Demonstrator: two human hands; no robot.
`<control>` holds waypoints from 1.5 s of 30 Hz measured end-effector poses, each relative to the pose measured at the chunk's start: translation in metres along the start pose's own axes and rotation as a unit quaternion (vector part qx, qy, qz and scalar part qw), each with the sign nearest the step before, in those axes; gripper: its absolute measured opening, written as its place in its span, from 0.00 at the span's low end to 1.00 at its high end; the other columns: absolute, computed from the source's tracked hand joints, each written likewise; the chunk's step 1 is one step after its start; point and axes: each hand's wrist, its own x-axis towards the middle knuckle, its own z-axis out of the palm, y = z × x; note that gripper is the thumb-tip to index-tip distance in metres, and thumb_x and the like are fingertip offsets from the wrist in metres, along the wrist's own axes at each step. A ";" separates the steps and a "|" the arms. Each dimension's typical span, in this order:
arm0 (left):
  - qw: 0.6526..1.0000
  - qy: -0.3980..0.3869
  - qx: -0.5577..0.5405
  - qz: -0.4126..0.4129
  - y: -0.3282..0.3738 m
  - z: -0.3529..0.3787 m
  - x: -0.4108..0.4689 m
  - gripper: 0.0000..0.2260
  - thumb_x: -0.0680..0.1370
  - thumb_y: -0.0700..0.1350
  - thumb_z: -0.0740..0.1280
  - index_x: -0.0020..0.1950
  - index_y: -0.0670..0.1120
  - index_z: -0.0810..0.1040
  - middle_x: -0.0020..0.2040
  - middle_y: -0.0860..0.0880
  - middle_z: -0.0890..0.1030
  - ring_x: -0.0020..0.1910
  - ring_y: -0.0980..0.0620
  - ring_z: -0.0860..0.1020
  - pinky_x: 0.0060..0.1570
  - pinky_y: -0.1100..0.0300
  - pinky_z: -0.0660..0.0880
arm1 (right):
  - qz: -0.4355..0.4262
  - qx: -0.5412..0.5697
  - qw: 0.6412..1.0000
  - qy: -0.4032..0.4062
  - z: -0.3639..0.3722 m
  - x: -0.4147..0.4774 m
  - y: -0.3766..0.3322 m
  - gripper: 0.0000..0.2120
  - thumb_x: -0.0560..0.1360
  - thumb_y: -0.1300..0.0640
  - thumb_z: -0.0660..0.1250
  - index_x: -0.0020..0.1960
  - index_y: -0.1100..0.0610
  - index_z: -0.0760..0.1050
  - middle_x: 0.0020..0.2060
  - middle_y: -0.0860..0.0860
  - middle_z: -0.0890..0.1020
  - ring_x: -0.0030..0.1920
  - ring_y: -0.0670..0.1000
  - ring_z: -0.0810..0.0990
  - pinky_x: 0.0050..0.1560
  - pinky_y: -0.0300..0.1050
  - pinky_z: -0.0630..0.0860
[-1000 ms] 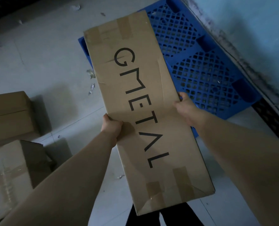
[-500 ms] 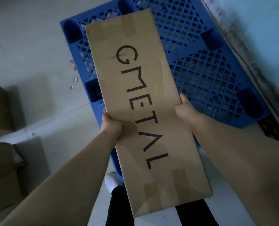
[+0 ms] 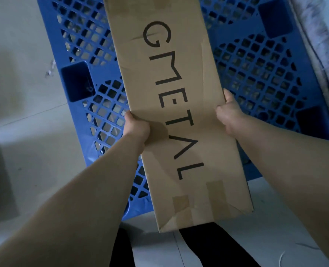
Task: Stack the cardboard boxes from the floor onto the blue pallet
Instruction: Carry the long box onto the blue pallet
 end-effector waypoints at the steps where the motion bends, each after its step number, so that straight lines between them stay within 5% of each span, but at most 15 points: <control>1: 1.000 0.000 0.002 0.003 0.000 0.003 0.004 0.25 0.79 0.40 0.56 0.74 0.55 0.57 0.51 0.50 0.73 0.48 0.48 0.72 0.47 0.51 0.71 | 0.002 0.002 1.000 0.000 0.001 0.005 0.003 0.33 0.80 0.68 0.52 0.78 0.44 0.50 0.74 0.48 0.63 0.71 0.52 0.66 0.70 0.47 0.63; 5: 1.000 -0.001 0.013 0.005 -0.002 0.011 0.012 0.31 0.78 0.38 0.55 0.77 0.59 0.51 0.55 0.49 0.73 0.45 0.50 0.73 0.46 0.51 0.74 | 0.001 0.006 1.000 -0.006 0.005 0.017 0.012 0.35 0.79 0.70 0.52 0.78 0.43 0.48 0.76 0.49 0.60 0.73 0.53 0.64 0.73 0.53 0.62; 12: 1.000 -0.027 0.008 0.003 -0.007 0.011 0.008 0.33 0.78 0.35 0.57 0.79 0.56 0.50 0.68 0.47 0.69 0.61 0.45 0.71 0.62 0.46 0.73 | 0.007 0.029 1.000 -0.008 0.002 0.016 0.012 0.37 0.77 0.72 0.53 0.78 0.44 0.50 0.77 0.49 0.58 0.74 0.53 0.62 0.74 0.53 0.61; 22: 0.999 -0.046 0.001 0.004 -0.013 0.010 -0.015 0.33 0.80 0.37 0.58 0.79 0.56 0.47 0.70 0.49 0.67 0.55 0.50 0.69 0.51 0.56 0.70 | -0.029 -0.045 0.997 0.048 0.009 -0.009 0.005 0.37 0.78 0.72 0.55 0.79 0.46 0.48 0.78 0.47 0.52 0.77 0.52 0.54 0.75 0.52 0.56; 25: 0.999 -0.044 0.017 0.020 -0.007 -0.006 -0.040 0.29 0.81 0.39 0.58 0.79 0.52 0.53 0.73 0.50 0.67 0.55 0.50 0.71 0.47 0.61 0.69 | -0.027 -0.046 0.997 0.053 0.019 -0.046 0.004 0.34 0.78 0.70 0.57 0.78 0.46 0.54 0.77 0.48 0.56 0.76 0.53 0.59 0.72 0.49 0.63; 28: 0.997 -0.058 0.045 0.024 0.003 -0.035 -0.067 0.23 0.80 0.37 0.58 0.76 0.48 0.64 0.64 0.48 0.74 0.40 0.53 0.74 0.35 0.61 0.72 | -0.029 -0.039 0.999 0.025 0.023 -0.089 -0.002 0.26 0.79 0.66 0.59 0.74 0.50 0.63 0.72 0.50 0.69 0.69 0.52 0.69 0.59 0.42 0.68; 31: 0.996 -0.081 0.029 0.015 0.013 -0.072 -0.101 0.17 0.80 0.39 0.63 0.69 0.45 0.73 0.56 0.47 0.80 0.49 0.51 0.80 0.46 0.57 0.78 | -0.061 -0.037 0.997 0.004 0.025 -0.133 -0.016 0.16 0.79 0.60 0.63 0.67 0.54 0.74 0.63 0.49 0.78 0.63 0.49 0.75 0.57 0.37 0.68; 35: 0.994 -0.093 0.023 0.046 0.024 -0.124 -0.149 0.08 0.81 0.40 0.63 0.58 0.44 0.77 0.50 0.47 0.81 0.42 0.53 0.79 0.49 0.55 0.79 | -0.078 -0.026 0.996 -0.016 0.036 -0.188 -0.034 0.04 0.75 0.56 0.68 0.48 0.51 0.81 0.43 0.47 0.83 0.50 0.50 0.82 0.58 0.45 0.77; 38: 0.992 -0.093 0.040 0.076 0.026 -0.168 -0.177 0.04 0.81 0.41 0.62 0.53 0.45 0.77 0.48 0.47 0.81 0.43 0.52 0.79 0.51 0.54 0.78 | -0.095 -0.028 0.995 -0.012 0.051 -0.231 -0.051 0.07 0.74 0.56 0.69 0.37 0.48 0.78 0.39 0.47 0.83 0.47 0.51 0.83 0.53 0.46 0.79; 45: 0.987 -0.078 0.062 0.126 0.002 -0.291 -0.232 0.07 0.82 0.41 0.61 0.55 0.43 0.77 0.48 0.45 0.80 0.43 0.49 0.77 0.38 0.59 0.74 | -0.139 -0.061 0.988 -0.020 0.108 -0.339 -0.086 0.05 0.77 0.56 0.66 0.48 0.56 0.81 0.37 0.47 0.81 0.44 0.50 0.81 0.39 0.39 0.74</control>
